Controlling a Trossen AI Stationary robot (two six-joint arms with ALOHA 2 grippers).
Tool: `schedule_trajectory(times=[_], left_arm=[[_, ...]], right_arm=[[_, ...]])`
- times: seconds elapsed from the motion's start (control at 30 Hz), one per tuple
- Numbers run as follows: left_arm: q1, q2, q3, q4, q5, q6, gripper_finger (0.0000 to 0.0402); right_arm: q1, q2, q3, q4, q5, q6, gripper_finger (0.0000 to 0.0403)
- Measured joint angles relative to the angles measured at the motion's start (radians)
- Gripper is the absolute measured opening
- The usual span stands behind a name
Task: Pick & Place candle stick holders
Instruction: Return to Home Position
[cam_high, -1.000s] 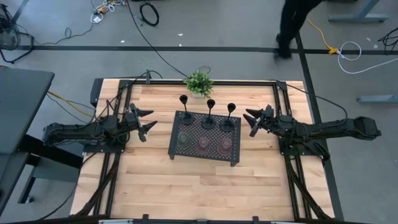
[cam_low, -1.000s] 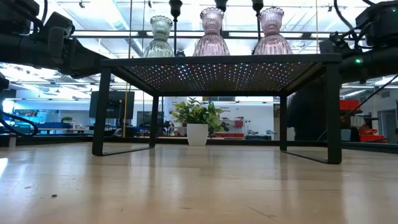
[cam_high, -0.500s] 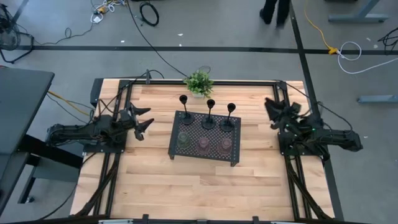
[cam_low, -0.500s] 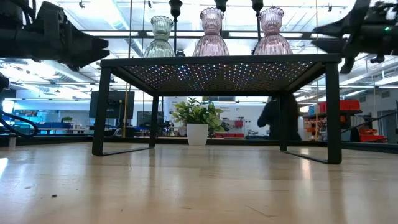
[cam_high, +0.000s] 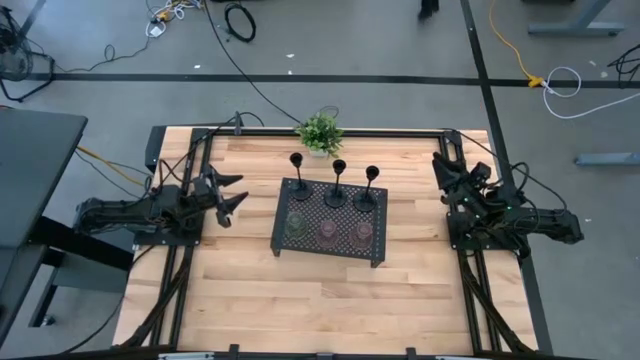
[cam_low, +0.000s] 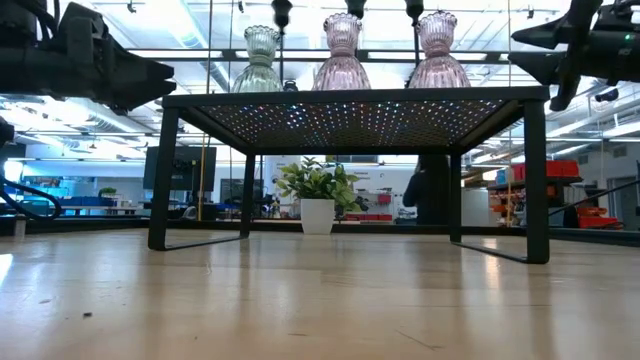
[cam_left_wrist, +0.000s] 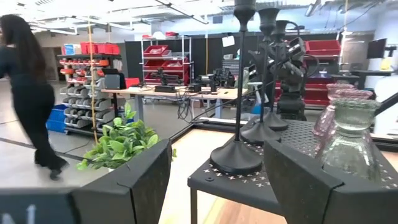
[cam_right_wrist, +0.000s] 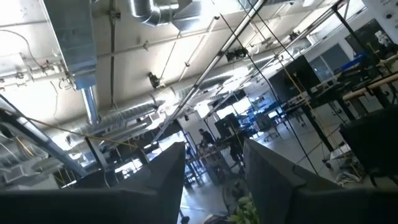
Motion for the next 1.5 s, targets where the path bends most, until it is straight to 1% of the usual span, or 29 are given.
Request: schedule_trajectory(times=[0.2, 1.5], left_arm=[[-0.022, 0.000, 0.000, 0.000, 0.000, 0.000, 0.0254], [-0.022, 0.000, 0.000, 0.001, 0.000, 0.000, 0.0254]], right_arm=[[0.000, 0.000, 0.000, -0.003, 0.000, 0.000, 0.0162], [0.000, 0.000, 0.000, -0.005, 0.000, 0.000, 0.0162]])
